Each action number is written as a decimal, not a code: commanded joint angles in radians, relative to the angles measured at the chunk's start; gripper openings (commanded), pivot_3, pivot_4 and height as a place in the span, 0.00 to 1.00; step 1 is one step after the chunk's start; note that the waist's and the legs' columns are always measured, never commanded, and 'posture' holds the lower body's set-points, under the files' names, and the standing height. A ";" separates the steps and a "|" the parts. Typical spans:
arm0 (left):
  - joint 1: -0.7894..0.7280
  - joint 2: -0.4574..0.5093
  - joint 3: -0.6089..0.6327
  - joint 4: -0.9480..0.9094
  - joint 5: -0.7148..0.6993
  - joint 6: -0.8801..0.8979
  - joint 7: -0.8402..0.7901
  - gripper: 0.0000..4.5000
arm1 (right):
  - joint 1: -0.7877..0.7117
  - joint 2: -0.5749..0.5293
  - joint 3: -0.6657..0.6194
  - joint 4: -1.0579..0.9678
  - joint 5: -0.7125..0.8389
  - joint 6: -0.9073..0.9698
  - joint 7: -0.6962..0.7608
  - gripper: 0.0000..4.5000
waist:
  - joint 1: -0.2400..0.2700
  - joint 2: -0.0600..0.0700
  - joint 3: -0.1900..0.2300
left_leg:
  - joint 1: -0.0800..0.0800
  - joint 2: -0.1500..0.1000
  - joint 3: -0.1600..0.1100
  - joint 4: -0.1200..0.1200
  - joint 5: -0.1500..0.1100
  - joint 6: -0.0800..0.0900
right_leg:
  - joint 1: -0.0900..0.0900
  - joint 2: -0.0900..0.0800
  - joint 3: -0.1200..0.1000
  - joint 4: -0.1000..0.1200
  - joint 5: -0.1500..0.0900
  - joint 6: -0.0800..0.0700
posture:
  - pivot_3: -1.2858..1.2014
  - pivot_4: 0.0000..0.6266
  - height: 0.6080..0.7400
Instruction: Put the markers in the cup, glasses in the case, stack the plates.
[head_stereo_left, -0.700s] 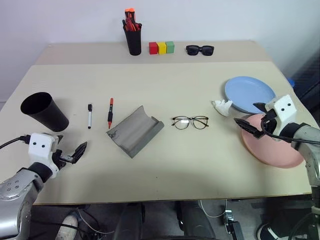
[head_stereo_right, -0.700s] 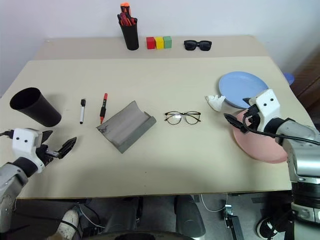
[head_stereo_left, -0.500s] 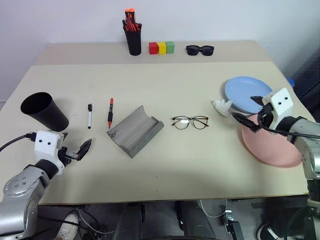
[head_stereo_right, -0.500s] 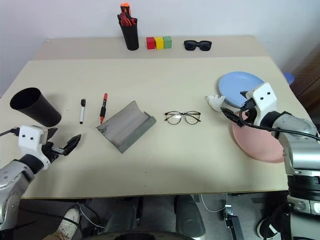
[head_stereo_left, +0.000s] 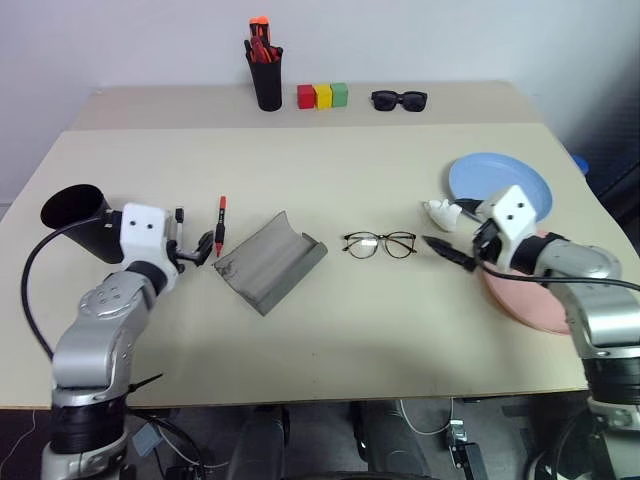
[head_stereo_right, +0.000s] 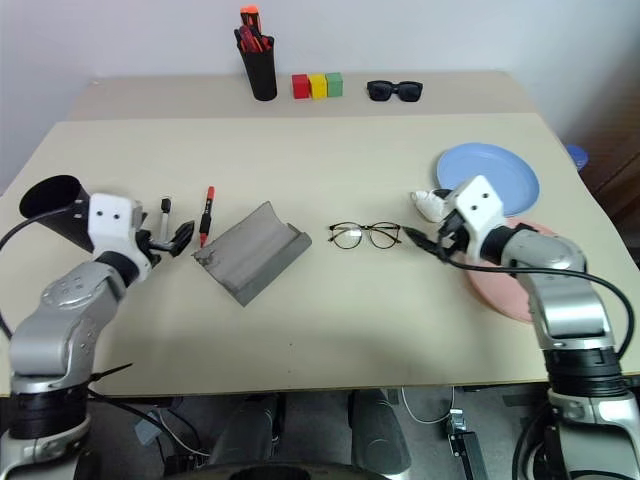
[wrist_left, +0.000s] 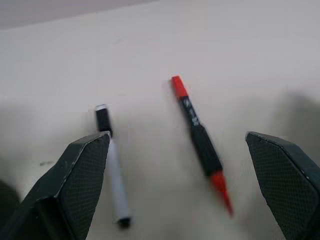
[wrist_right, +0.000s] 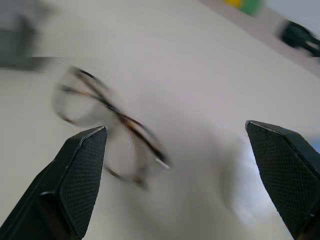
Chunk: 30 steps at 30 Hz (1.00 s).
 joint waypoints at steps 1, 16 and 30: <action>-0.092 -0.016 0.000 0.060 0.074 0.147 0.123 0.99 | -0.028 0.066 0.071 -0.144 0.035 0.037 -0.015 1.00 | 0.000 0.000 0.000 | 0.000 0.000 0.000 0.000 0.000 0.000 | 0.000 0.000 0.000 0.001 0.000 0.000 | 0.52 0.24 1.00; -0.409 -0.060 0.106 0.503 0.081 0.304 0.175 0.99 | -0.023 0.290 0.271 -0.326 0.044 0.165 -0.126 1.00 | 0.006 -0.001 -0.001 | 0.000 -0.001 -0.005 0.001 0.002 -0.004 | 0.000 -0.001 -0.005 0.006 -0.001 0.000 | 0.52 0.24 1.00; -0.429 -0.055 0.106 0.457 0.049 0.223 0.091 0.03 | -0.032 0.317 0.279 -0.297 0.033 0.137 -0.131 1.00 | 0.003 -0.001 -0.001 | 0.001 -0.002 -0.006 0.001 0.003 -0.006 | 0.000 -0.001 -0.005 0.007 -0.001 0.000 | 0.52 0.24 1.00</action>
